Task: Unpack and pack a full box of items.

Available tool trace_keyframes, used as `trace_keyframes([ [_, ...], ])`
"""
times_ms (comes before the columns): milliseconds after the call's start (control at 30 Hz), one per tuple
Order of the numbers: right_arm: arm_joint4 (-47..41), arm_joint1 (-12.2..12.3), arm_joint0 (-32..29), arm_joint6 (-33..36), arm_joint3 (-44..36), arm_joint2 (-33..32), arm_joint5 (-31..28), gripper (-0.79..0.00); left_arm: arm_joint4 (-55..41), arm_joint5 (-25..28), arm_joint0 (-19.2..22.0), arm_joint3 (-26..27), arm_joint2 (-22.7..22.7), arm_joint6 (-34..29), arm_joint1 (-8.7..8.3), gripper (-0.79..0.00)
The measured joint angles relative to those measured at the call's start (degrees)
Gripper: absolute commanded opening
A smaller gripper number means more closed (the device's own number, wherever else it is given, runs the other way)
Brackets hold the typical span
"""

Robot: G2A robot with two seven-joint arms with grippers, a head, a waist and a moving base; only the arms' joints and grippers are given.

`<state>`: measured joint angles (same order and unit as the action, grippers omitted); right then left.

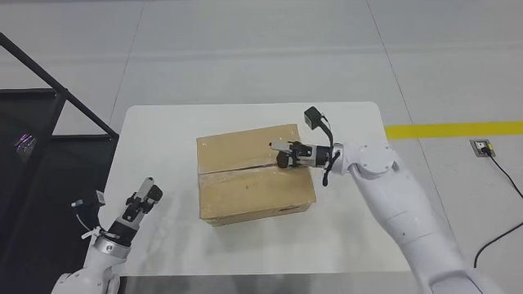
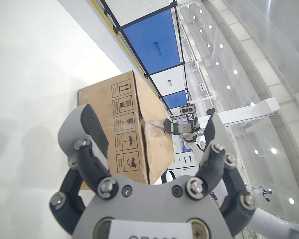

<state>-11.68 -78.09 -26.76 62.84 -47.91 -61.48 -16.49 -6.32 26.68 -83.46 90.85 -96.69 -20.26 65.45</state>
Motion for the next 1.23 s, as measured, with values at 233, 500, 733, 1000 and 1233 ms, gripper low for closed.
trace_keyframes([
  [233, 3.67, 2.64, -6.53, -1.79, -11.69, -4.84, 8.71, 0.000, -0.20, 0.16, 0.05, -0.28, 0.01, -0.45, 0.00, 0.000],
  [500, 4.34, 4.11, -10.18, -3.01, -17.60, -8.10, 14.55, 0.000, -0.61, 0.72, 0.39, -1.56, -0.58, -1.44, -0.12, 0.000],
  [733, 2.82, 4.86, -12.35, -5.71, -19.99, -10.66, 14.38, 0.000, -1.60, 1.11, 0.79, -3.04, -2.02, -3.05, -0.38, 0.000],
  [1000, -2.11, 5.84, -22.41, -16.68, -30.45, -17.54, 2.56, 0.000, -2.95, 1.94, 1.21, -3.93, -4.56, -7.13, -0.98, 0.000],
  [1233, -2.77, 5.79, -22.99, -17.93, -30.78, -17.89, 1.75, 0.000, -3.26, 2.46, 1.02, -3.85, -5.04, -8.29, -1.12, -0.001],
])
